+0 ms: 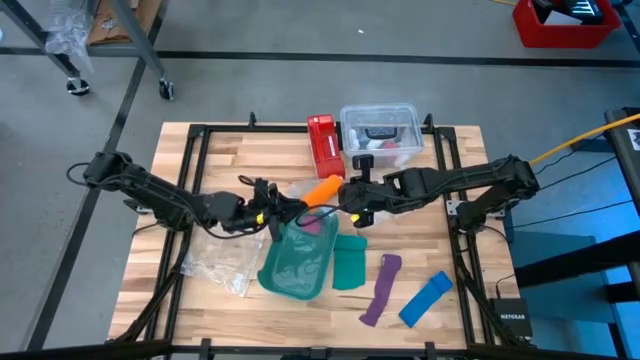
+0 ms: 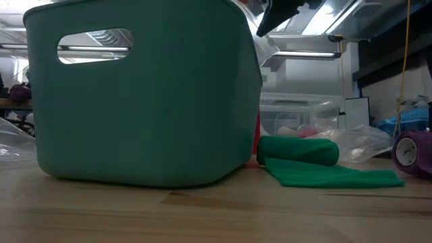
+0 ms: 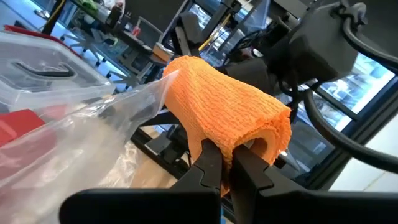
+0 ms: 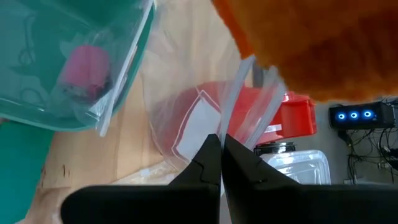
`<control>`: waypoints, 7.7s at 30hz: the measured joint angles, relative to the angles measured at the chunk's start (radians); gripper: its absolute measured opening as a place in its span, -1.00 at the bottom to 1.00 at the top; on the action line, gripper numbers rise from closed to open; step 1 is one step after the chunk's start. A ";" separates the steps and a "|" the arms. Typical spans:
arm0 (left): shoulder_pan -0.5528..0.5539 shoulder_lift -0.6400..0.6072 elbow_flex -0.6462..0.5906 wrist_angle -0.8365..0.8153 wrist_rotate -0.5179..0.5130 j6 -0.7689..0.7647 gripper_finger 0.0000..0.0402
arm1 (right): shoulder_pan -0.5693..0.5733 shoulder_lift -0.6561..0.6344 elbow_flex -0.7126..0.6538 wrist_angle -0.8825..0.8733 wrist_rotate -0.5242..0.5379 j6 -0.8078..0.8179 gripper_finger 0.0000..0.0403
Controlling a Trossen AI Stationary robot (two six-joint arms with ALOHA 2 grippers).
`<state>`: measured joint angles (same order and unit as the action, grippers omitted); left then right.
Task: Roll bandage
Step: Put the orange bandage into the transparent zip bag, then close the transparent zip bag
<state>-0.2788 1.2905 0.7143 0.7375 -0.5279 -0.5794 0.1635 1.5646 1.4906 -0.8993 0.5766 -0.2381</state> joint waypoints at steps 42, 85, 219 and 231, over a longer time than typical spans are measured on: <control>0.016 0.003 0.000 -0.207 0.004 -0.250 -1.00 | 0.001 0.027 0.000 -0.015 -0.019 0.058 -0.96; 0.065 0.003 0.001 -0.339 0.207 -0.382 -1.00 | 0.000 0.027 0.000 0.014 -0.123 0.099 -0.96; 0.213 -0.143 0.000 -0.397 0.383 0.250 -1.00 | 0.000 0.026 0.213 -0.070 -0.362 0.291 -0.47; 0.208 -0.321 0.000 -0.541 0.383 0.296 -1.00 | 0.000 0.026 0.213 -0.193 -0.362 0.417 -0.27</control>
<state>-0.0704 0.9700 0.7147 0.1963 -0.1448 -0.2836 0.1635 1.5906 1.7035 -1.0920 0.2150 0.1791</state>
